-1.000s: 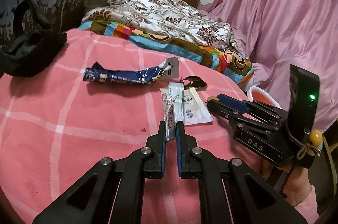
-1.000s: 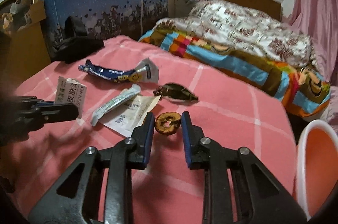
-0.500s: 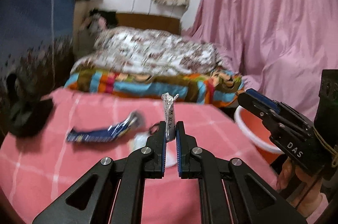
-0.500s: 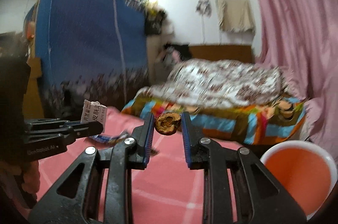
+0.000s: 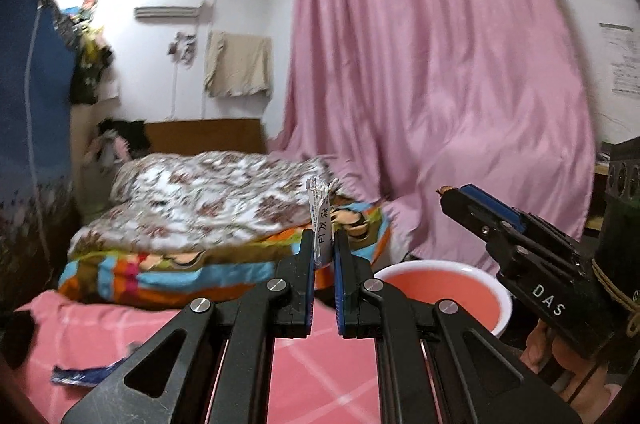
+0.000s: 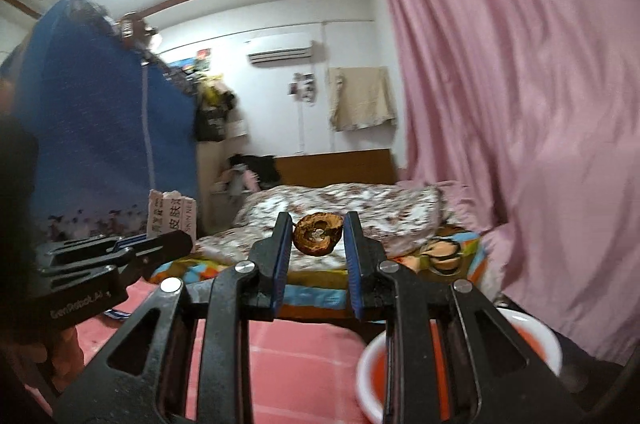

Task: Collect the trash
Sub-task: 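Carry the wrapper and walnut shell over the orange bucket, then open both grippers above the orange bucket to drop the items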

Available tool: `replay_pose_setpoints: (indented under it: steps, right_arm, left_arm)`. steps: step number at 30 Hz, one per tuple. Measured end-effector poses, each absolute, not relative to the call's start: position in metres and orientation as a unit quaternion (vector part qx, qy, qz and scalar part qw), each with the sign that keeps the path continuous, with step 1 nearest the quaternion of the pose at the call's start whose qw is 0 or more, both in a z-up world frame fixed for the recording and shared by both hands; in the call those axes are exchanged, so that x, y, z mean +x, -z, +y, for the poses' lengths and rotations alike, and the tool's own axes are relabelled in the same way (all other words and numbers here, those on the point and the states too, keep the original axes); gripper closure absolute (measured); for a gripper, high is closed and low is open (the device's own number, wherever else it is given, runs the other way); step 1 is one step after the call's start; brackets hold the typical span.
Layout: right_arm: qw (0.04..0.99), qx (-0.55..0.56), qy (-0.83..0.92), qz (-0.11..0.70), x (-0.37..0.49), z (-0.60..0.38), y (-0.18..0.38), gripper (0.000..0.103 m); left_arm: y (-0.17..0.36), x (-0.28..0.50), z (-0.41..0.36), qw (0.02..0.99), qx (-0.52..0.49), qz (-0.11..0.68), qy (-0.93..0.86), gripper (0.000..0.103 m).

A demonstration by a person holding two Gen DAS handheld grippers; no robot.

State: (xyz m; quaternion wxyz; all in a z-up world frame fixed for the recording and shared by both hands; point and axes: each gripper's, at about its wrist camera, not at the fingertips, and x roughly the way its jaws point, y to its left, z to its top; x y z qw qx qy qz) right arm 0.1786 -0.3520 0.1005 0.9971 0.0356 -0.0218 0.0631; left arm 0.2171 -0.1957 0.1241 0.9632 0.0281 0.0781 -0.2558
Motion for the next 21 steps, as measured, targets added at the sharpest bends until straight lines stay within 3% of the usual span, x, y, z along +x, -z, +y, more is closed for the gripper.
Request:
replay_pose_setpoints:
  steps: [12, 21]
  right_arm:
    - [0.998, 0.058, 0.024, 0.005, 0.172, -0.416, -0.090, 0.070]
    - [0.987, 0.106, 0.055, 0.106, 0.204, -0.454, -0.061, 0.070]
  left_arm:
    - [-0.103, 0.234, -0.273, 0.943, 0.053, 0.062, 0.324, 0.097]
    - [-0.080, 0.259, -0.328, 0.911, 0.042, 0.172, 0.372, 0.097]
